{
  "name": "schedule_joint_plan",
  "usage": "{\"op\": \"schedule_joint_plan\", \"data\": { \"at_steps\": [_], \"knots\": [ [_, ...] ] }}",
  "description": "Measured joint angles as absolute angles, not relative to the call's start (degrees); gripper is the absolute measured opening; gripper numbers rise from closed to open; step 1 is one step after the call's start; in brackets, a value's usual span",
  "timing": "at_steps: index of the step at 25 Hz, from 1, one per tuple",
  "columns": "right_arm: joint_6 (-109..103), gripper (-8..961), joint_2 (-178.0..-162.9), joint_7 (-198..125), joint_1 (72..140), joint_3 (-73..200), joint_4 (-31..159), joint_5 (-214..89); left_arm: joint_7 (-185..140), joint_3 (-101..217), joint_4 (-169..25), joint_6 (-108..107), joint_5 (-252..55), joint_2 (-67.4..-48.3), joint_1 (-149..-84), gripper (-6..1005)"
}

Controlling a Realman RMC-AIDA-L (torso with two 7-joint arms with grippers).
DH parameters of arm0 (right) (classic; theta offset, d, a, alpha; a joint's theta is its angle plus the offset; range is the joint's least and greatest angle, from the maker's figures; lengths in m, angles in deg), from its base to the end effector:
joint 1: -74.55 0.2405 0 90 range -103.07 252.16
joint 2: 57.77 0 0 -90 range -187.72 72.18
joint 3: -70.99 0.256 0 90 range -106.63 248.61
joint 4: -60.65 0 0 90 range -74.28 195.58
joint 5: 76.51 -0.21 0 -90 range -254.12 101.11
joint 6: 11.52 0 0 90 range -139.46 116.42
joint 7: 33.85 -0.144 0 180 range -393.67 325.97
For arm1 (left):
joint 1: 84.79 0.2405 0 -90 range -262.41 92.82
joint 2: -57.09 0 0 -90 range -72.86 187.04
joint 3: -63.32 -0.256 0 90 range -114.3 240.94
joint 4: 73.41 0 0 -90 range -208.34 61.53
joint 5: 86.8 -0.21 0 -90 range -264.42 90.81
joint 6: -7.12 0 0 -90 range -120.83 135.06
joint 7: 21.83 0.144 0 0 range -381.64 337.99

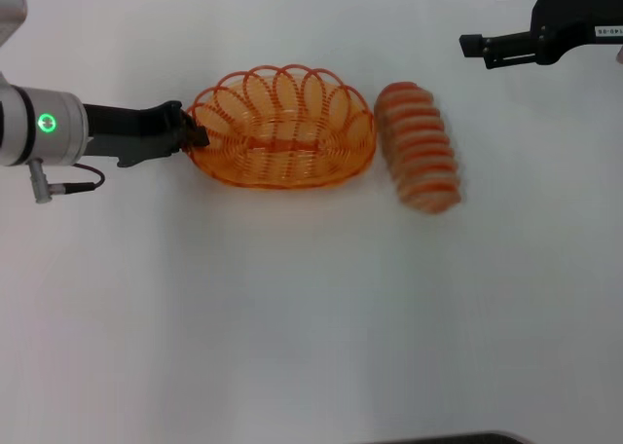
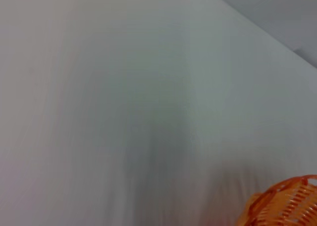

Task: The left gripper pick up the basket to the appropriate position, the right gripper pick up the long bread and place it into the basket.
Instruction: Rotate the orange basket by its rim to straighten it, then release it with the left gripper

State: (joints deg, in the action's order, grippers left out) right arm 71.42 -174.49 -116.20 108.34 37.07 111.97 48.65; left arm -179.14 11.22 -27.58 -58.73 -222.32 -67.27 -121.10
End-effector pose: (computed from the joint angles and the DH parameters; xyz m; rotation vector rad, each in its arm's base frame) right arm 0.2650 0.3788 0.0679 -2.5571 0.4335 0.3422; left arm -0.2492 0.3782 -0.0430 -2.0202 -1.9299 -0.3104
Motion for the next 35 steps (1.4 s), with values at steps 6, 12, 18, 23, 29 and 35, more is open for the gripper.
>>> {"op": "schedule_joint_plan", "data": {
  "at_steps": [6, 12, 18, 23, 29, 35],
  "knots": [
    [71.3, 918, -174.49, -116.2, 108.4, 36.9, 112.0, 48.7, -179.2, 10.5, -27.8, -58.0, -222.1, -67.27, -121.0, 92],
    [71.2, 917, -174.59, -116.0, 108.4, 36.9, 112.0, 48.7, -179.2, 10.0, -29.0, -57.2, -222.1, -67.27, -121.1, 92],
    [71.2, 917, -174.65, -116.0, 108.4, 36.9, 112.0, 48.7, -179.2, 10.1, -29.1, -56.8, -221.7, -67.31, -120.8, 92],
    [71.2, 916, -174.66, -116.0, 108.4, 36.9, 112.0, 48.7, -179.2, 10.0, -29.1, -56.3, -220.7, -67.36, -120.4, 92],
    [71.2, 915, -174.66, -115.9, 108.4, 36.7, 112.0, 48.7, -179.3, 10.0, -29.1, -55.7, -220.5, -67.36, -120.2, 92],
    [71.2, 914, -174.67, -115.9, 108.4, 36.3, 112.0, 48.7, -179.3, 9.9, -29.5, -55.3, -220.4, -67.36, -120.2, 92]
  ]
}}
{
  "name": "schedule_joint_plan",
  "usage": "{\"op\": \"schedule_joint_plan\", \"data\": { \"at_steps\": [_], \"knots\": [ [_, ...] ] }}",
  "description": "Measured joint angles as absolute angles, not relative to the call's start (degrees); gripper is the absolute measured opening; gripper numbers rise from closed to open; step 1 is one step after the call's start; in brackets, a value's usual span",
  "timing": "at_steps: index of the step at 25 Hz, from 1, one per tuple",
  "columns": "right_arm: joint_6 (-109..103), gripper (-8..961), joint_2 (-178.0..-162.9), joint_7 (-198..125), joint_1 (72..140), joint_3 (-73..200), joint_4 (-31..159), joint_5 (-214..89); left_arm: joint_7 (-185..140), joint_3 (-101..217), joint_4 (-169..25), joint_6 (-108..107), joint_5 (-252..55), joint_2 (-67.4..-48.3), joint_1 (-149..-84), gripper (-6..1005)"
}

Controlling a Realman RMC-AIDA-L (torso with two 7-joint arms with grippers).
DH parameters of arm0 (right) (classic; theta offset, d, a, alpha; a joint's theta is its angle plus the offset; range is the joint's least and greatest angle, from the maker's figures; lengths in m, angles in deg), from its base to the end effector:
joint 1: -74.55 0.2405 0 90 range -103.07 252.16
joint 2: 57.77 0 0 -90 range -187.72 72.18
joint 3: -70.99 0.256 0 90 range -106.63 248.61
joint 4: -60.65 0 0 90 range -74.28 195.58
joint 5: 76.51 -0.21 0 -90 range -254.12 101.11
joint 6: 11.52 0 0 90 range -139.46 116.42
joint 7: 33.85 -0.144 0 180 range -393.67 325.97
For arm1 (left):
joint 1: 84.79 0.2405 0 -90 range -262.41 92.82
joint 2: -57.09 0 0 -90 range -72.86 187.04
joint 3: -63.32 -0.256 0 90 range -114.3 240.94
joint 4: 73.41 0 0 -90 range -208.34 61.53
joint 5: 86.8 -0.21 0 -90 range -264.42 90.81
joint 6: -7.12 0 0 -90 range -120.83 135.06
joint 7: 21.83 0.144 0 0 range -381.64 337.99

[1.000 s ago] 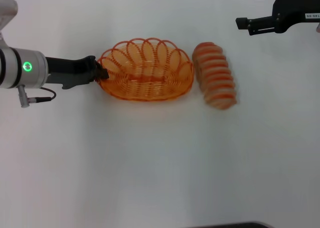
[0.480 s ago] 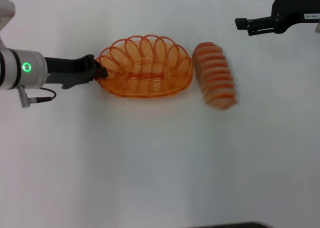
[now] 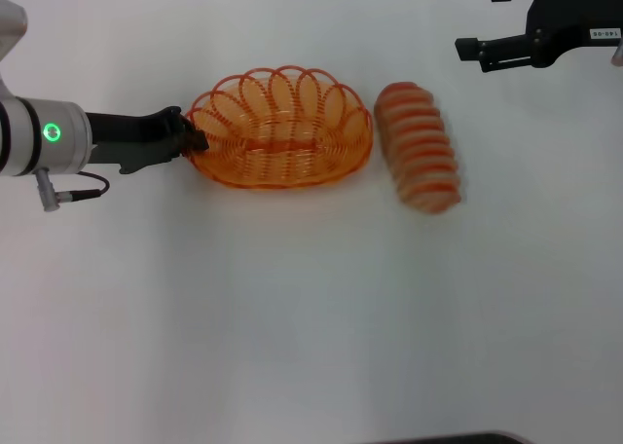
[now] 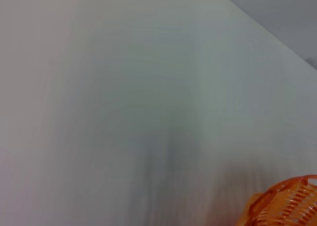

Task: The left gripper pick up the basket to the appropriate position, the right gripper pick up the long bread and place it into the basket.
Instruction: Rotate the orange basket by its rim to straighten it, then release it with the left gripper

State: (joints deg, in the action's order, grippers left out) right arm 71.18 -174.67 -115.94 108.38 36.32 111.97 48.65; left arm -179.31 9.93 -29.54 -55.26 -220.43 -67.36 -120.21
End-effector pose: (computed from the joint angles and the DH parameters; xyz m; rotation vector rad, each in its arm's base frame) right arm 0.2635 0.3791 0.0648 -2.5672 0.4215 0.3345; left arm -0.2566 0.3765 -0.0497 -1.9697 -1.9528 -0.3370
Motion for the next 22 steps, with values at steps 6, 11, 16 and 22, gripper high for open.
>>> {"op": "schedule_joint_plan", "data": {
  "at_steps": [6, 11, 16, 22],
  "knots": [
    [71.2, 913, -174.75, -115.9, 108.5, 36.3, 112.0, 48.6, -179.3, 9.9, -29.8, -55.3, -219.7, -67.36, -120.3, 92],
    [71.2, 913, -174.75, -115.8, 108.6, 36.2, 112.0, 48.7, -179.0, 9.6, -29.7, -55.3, -219.1, -67.36, -120.3, 146],
    [71.2, 912, -174.75, -115.8, 108.6, 36.2, 112.1, 48.7, -178.9, 9.3, -29.7, -55.3, -219.0, -67.32, -120.3, 275],
    [70.8, 911, -174.75, -115.8, 108.6, 36.2, 112.1, 48.7, -178.7, 9.3, -29.2, -55.7, -218.5, -67.14, -120.2, 408]
  ]
}}
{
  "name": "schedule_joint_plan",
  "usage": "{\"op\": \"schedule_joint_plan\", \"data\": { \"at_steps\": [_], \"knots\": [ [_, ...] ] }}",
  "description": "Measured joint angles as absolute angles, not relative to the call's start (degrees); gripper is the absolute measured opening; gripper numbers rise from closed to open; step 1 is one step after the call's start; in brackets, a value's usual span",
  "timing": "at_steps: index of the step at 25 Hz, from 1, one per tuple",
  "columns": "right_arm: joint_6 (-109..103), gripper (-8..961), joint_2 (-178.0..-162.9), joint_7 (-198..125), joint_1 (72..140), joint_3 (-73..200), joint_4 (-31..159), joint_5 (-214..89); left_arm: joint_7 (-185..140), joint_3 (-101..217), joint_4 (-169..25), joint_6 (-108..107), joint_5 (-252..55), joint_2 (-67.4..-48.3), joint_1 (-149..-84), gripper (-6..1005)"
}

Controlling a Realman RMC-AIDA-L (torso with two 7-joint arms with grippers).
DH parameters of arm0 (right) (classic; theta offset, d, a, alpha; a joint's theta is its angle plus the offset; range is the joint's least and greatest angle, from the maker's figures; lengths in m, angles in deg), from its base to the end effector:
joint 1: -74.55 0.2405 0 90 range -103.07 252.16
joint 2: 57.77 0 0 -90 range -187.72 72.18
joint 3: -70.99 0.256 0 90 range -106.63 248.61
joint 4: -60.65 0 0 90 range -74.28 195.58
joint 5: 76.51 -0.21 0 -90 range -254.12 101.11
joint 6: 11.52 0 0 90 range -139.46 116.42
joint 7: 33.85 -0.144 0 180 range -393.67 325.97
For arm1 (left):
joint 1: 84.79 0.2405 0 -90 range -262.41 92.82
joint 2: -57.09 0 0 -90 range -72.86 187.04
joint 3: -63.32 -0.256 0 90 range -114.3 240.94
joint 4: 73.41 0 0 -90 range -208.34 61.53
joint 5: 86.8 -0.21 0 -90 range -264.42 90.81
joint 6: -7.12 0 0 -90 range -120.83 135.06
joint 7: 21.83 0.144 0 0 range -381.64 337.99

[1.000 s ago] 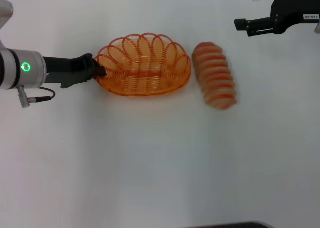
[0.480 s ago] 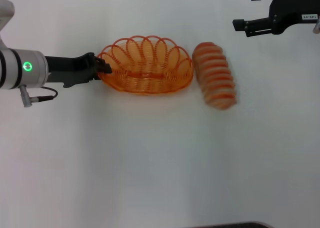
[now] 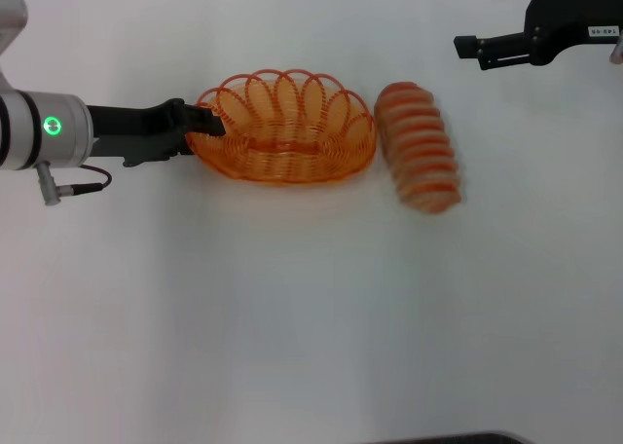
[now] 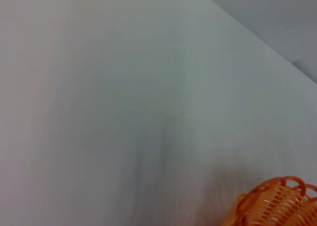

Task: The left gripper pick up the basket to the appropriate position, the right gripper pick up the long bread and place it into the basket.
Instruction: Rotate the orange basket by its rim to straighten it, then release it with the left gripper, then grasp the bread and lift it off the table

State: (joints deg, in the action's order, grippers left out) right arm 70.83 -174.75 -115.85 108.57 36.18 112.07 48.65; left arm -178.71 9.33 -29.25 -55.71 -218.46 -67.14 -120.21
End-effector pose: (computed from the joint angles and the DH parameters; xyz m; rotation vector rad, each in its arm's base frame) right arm 0.2621 0.3806 0.0646 -2.5647 0.4134 0.3315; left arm -0.2515 0.3780 -0.0485 -1.9903 -1.9483 -0.3666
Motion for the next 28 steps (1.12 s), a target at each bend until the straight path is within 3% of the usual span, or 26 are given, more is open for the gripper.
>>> {"op": "schedule_joint_plan", "data": {
  "at_steps": [8, 21, 28],
  "knots": [
    [70.1, 910, -174.76, -116.0, 108.9, 36.2, 112.1, 48.6, -178.3, 9.6, -25.9, -56.8, -218.9, -66.49, -120.3, 589],
    [69.2, 908, -174.91, -121.0, 109.8, 36.2, 111.9, 48.8, -164.2, 16.7, -24.0, -61.9, -218.0, -62.81, -121.0, 599],
    [69.0, 908, -173.31, -132.1, 111.3, 33.4, 112.0, 50.6, -140.8, 21.9, -19.5, -79.0, -211.9, -62.02, -120.8, 602]
  ]
}}
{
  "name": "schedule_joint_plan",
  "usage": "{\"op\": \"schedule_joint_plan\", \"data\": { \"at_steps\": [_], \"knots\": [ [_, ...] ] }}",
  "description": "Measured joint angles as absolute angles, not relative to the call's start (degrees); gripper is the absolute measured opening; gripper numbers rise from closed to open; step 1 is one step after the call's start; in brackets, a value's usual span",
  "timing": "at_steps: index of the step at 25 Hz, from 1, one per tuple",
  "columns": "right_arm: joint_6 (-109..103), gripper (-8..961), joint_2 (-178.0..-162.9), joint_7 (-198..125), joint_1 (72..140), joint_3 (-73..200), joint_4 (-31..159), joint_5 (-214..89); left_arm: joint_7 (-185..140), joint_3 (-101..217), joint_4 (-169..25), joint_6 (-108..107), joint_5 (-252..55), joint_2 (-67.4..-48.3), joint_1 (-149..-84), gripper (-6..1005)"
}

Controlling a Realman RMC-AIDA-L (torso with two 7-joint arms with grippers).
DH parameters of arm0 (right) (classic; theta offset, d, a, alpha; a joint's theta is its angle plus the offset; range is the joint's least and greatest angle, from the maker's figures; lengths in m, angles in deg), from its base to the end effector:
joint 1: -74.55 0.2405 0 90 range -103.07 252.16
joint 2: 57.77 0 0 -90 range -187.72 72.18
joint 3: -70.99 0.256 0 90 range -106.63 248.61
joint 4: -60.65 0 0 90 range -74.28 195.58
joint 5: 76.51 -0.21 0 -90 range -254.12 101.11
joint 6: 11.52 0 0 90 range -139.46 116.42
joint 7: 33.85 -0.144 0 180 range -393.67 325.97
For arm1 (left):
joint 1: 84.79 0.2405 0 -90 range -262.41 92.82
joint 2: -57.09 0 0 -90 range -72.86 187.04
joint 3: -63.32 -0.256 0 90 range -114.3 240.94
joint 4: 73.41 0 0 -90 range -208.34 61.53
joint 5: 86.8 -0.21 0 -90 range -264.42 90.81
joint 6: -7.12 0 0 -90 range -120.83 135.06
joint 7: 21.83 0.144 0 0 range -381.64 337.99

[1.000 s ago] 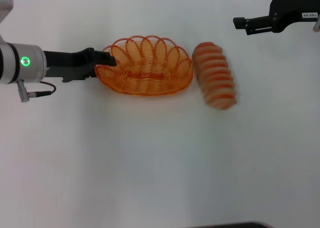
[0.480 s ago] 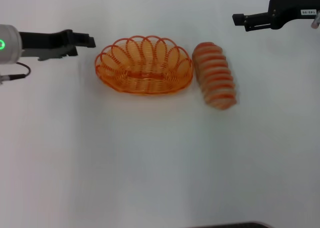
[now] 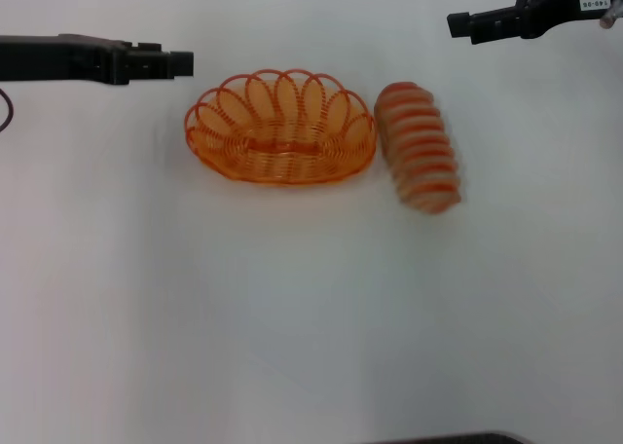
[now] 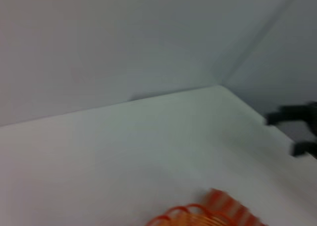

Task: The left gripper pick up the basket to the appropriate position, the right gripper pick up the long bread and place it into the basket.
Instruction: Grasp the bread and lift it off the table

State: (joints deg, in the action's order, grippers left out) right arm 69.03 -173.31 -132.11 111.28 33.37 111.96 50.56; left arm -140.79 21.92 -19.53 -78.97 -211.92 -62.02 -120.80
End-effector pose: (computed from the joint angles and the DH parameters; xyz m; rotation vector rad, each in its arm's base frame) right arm 0.2497 0.3965 0.0680 -2.5376 0.6922 0.3379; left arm -0.2252 0.3780 0.0370 -2.5722 -1.1422 -0.4890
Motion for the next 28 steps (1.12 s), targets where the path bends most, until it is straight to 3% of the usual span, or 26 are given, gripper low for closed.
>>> {"op": "schedule_joint_plan", "data": {
  "at_steps": [12, 18, 28],
  "knots": [
    [72.9, 906, -171.8, -139.2, 111.3, 32.8, 112.1, 51.3, -121.2, 23.7, -14.8, -93.1, -213.2, -61.47, -115.0, 607],
    [75.5, 905, -171.8, -140.1, 110.9, 32.5, 112.0, 51.9, -116.2, 24.7, -14.0, -92.6, -216.0, -62.69, -110.7, 606],
    [76.6, 904, -173.41, -138.3, 110.7, 32.5, 111.9, 52.0, -108.3, 25.4, -15.1, -88.8, -215.4, -65.78, -107.7, 605]
  ]
}}
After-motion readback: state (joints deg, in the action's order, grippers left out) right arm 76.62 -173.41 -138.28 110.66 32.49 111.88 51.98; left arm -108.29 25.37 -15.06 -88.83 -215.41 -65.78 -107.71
